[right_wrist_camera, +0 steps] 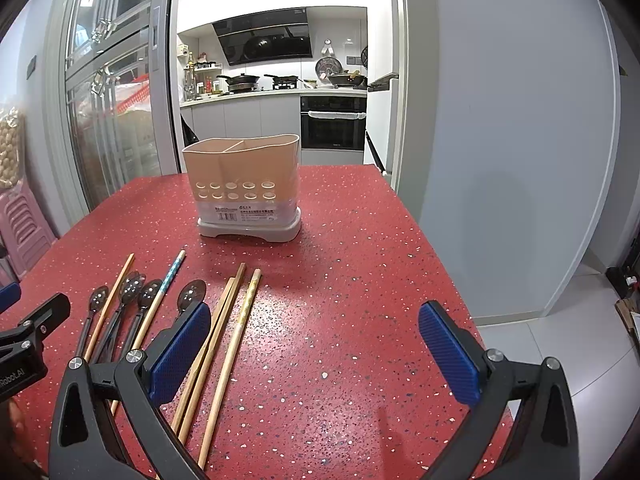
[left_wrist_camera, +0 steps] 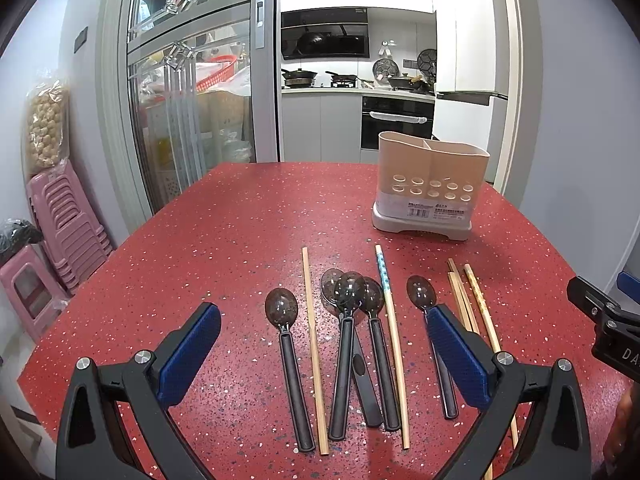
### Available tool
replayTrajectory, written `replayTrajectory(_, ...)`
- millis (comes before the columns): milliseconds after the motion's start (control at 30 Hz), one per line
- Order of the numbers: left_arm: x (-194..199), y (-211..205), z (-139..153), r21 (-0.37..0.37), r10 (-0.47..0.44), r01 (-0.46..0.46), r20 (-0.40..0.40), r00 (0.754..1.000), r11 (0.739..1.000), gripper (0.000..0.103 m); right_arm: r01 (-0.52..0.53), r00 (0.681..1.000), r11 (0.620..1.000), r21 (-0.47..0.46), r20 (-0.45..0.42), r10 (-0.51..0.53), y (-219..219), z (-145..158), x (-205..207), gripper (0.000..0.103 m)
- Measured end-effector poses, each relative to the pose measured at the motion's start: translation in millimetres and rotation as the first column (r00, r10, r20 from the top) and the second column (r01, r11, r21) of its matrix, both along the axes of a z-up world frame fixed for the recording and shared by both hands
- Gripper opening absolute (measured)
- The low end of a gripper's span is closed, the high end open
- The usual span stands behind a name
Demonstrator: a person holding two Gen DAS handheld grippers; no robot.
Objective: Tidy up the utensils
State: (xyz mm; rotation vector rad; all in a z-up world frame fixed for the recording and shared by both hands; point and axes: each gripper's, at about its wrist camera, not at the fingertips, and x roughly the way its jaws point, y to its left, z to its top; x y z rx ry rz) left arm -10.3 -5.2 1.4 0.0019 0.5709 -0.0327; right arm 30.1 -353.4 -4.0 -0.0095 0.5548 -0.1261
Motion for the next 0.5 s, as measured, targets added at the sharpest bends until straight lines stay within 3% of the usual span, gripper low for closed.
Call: replayTrajectory(500,0.3,-1.2,-0.3,0.001,0.002,-0.002,0.0,1.0,1.0,0.103,-0.008,1.0,1.0,0.004,-0.004,0.008,4.0,-1.6,0.5,0.103)
